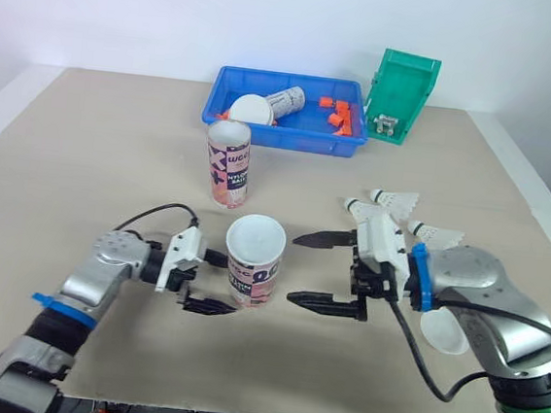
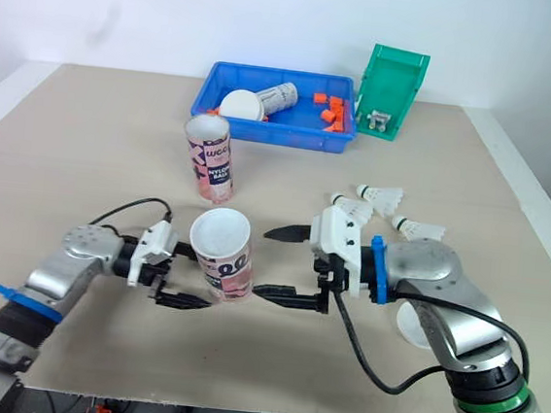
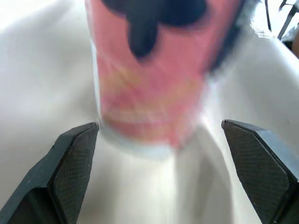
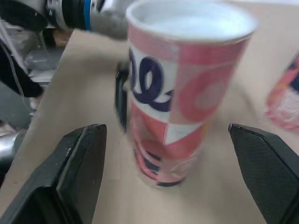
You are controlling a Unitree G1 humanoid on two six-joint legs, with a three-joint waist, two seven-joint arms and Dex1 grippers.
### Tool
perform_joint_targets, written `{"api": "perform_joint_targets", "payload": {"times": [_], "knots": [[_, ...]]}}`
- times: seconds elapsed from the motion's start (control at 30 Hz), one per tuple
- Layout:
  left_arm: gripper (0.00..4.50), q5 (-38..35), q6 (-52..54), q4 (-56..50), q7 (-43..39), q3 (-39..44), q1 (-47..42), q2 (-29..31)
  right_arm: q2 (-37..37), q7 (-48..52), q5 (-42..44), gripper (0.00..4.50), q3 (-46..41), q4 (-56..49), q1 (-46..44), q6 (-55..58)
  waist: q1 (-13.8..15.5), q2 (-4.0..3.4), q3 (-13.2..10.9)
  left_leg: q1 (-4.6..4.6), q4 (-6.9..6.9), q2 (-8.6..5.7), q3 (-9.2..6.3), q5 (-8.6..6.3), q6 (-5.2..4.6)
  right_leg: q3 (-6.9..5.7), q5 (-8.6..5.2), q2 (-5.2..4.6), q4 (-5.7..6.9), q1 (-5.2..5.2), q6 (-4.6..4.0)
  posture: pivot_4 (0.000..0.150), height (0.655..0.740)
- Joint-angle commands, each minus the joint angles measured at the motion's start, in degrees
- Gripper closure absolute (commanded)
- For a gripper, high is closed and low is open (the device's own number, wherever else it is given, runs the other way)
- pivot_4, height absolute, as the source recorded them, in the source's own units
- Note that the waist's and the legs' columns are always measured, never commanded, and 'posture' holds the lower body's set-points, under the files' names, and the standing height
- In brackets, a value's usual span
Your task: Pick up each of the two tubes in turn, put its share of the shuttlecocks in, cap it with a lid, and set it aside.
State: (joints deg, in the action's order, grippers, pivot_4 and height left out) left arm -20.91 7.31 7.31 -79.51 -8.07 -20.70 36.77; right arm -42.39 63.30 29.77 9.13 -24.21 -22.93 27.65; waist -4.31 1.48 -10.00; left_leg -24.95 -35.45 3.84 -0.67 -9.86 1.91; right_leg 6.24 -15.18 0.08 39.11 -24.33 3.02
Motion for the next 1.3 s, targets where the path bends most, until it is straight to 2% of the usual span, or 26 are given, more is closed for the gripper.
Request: {"api": "perform_joint_targets", "payload": {"times": [0.03, 0.17, 0.27, 0.4, 0.6, 0.83, 0.93, 1.0, 1.07, 1.2, 1.3], "knots": [[0.10, -5.34, 3.19, -6.90, 0.45, 5.26, 1.48, 2.08, 1.13, 0.30, -1.53, 0.00, 0.85, 0.98, -1.45, -2.07, 0.15, 0.02, -0.06, -0.06, -0.06, -0.01, -0.01, 0.00, 0.00, -0.03, 0.02, -0.03, -0.01, 0.00, 0.03, 0.150, 0.7038], [0.10, -16.75, 12.77, -18.63, 4.84, 14.87, 5.40, 4.98, 4.55, 0.78, -5.02, 0.00, 4.28, 5.98, -2.99, -5.44, 0.44, 0.17, -0.19, -0.13, -0.17, -0.06, -0.02, 0.01, 0.01, -0.05, 0.02, -0.12, -0.03, 0.02, 0.07, 0.150, 0.7038], [0.10, -19.73, 16.30, -23.28, 7.09, 18.47, 8.34, 6.91, 7.35, 0.97, -5.68, 0.00, 5.54, 8.90, -4.28, -6.74, 0.53, 0.31, -0.37, -0.14, -0.20, -0.05, -0.04, 0.01, 0.01, -0.10, 0.04, -0.13, -0.02, 0.02, 0.08, 0.150, 0.7038], [0.10, -20.46, 18.00, -27.49, 8.75, 21.01, 13.09, 9.17, 10.46, 1.61, -7.91, 0.00, 7.03, 13.45, -5.54, -9.47, 0.18, 0.24, -0.41, -0.11, -0.17, -0.05, -0.04, 0.01, 0.02, -0.09, 0.03, -0.12, -0.01, 0.02, 0.07, 0.150, 0.7038], [0.10, -20.26, 17.16, -28.50, 9.19, 21.68, 15.96, 9.57, 14.49, 2.84, -7.71, 0.00, 7.14, 16.40, -6.87, -10.89, 0.54, 0.27, -0.43, -0.13, -0.26, -0.05, -0.10, 0.03, 0.06, -0.18, 0.07, -0.12, -0.01, 0.05, 0.03, 0.150, 0.7038], [0.10, -19.22, 15.61, -27.23, 8.49, 20.43, 15.78, 9.52, 16.42, 3.97, -8.07, 0.00, 7.35, 17.48, -7.15, -10.93, 0.71, 0.27, -0.43, -0.12, -0.27, -0.04, -0.10, 0.05, 0.09, -0.20, 0.11, -0.12, -0.01, 0.05, -0.04, 0.150, 0.7038], [0.00, -19.25, 15.20, -27.07, 8.60, 19.78, 14.73, 9.26, 16.74, 4.19, -8.01, 0.80, 6.95, 17.83, -6.91, -11.06, 0.88, 0.27, -0.43, -0.13, -0.28, -0.04, -0.09, 0.06, 0.10, -0.20, 0.14, -0.12, -0.01, 0.05, 0.01, 0.150, 0.7038], [0.00, -20.02, 15.86, -27.19, 9.46, 19.22, 12.88, 8.67, 16.77, 4.04, -7.69, 1.57, 6.34, 17.68, -6.66, -10.85, 1.02, 0.27, -0.43, -0.13, -0.28, -0.04, -0.10, 0.06, 0.10, -0.20, 0.14, -0.12, -0.01, 0.05, 0.02, 0.150, 0.7038], [0.00, -21.36, 17.14, -27.38, 10.79, 18.81, 10.60, 7.78, 16.65, 3.65, -7.50, 2.05, 5.73, 17.38, -6.47, -10.65, 1.14, 0.27, -0.43, -0.13, -0.29, -0.04, -0.11, 0.06, 0.10, -0.21, 0.15, -0.11, 0.00, 0.05, 0.02, 0.150, 0.7038], [0.00, -22.10, 18.57, -26.60, 13.36, 16.61, 5.02, 4.61, 15.58, 2.27, -5.59, 2.05, 2.14, 15.69, -6.11, -9.31, 1.56, 0.26, -0.43, -0.14, -0.37, -0.04, -0.10, 0.07, 0.12, -0.20, 0.20, -0.11, 0.01, 0.07, 0.08, 0.150, 0.7038], [0.00, -19.56, 17.53, -23.83, 14.29, 13.44, 0.14, 1.81, 13.53, -0.65, -1.62, 2.05, -5.55, 14.62, -7.54, -6.72, 1.81, 0.26, -0.44, -0.22, -0.51, -0.06, -0.15, 0.07, 0.12, -0.21, 0.25, -0.10, 0.01, 0.12, 0.16, 0.150, 0.7038]]}}
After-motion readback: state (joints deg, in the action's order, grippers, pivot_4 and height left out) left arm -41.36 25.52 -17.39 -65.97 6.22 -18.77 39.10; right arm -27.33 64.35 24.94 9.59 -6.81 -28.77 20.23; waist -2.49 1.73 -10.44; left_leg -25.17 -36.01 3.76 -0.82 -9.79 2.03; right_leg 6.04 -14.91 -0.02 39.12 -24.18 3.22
